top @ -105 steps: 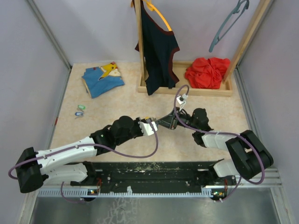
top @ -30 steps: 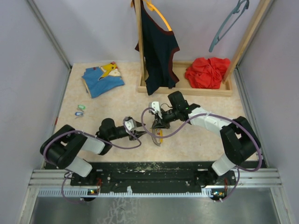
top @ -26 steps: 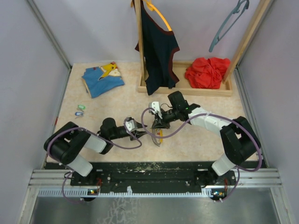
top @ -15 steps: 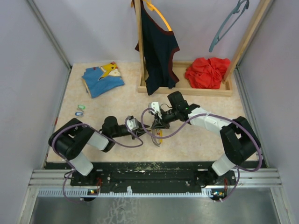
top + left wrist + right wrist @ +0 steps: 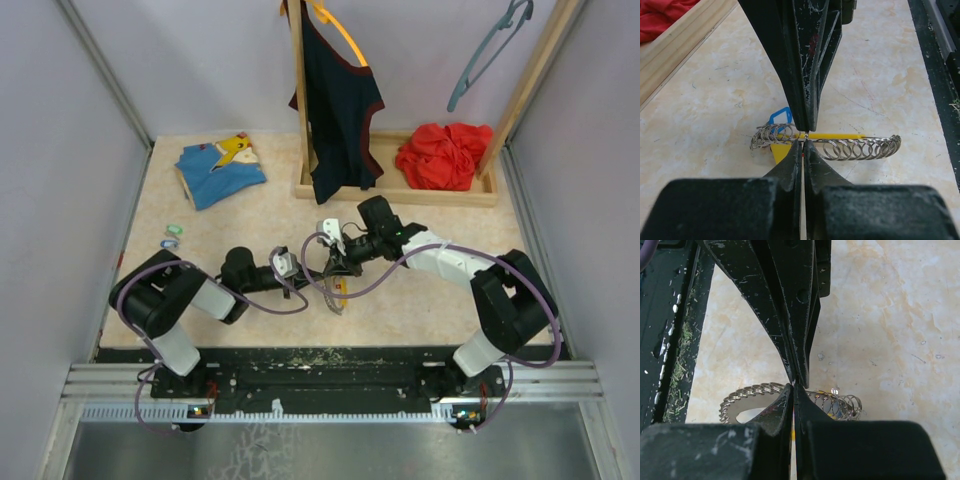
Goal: Put the keys on the keyring
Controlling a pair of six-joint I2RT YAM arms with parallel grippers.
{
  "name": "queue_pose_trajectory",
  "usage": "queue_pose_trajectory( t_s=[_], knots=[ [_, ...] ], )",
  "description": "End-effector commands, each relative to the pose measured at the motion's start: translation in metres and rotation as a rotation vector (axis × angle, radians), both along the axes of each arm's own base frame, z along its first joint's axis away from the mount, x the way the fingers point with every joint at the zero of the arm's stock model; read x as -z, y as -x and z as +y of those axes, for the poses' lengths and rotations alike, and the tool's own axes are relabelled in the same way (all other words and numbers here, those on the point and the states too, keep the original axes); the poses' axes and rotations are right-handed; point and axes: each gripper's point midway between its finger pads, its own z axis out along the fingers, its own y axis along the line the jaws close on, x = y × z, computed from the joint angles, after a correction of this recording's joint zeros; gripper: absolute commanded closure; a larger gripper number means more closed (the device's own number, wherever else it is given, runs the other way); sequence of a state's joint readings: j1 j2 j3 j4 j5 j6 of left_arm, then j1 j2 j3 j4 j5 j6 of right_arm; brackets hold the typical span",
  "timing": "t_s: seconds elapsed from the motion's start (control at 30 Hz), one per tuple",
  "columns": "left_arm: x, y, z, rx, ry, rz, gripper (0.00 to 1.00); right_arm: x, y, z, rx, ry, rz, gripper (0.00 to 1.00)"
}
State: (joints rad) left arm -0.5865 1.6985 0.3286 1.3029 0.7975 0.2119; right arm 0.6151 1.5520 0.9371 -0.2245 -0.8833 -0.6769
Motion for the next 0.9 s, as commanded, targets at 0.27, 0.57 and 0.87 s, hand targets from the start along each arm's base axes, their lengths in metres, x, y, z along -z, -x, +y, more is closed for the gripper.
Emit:
queue_pose_trajectory(
  t_s=[0.27, 0.57, 0.87],
  knots=[
    [-0.001, -0.006, 0.005, -0.042, -0.066, 0.014, 1.00, -0.013, -0.002, 0.001, 0.048, -0.033, -0.069, 0.93],
    [0.002, -0.010, 0.009, -0.039, -0.202, 0.067, 1.00, -0.021, -0.010, -0.006, 0.118, -0.074, -0.189, 0.75],
    [-0.003, -0.010, 0.005, -0.037, -0.279, 0.069, 1.00, -0.023, -0.018, 0.001, 0.122, -0.139, -0.240, 0.74]
  ],
)
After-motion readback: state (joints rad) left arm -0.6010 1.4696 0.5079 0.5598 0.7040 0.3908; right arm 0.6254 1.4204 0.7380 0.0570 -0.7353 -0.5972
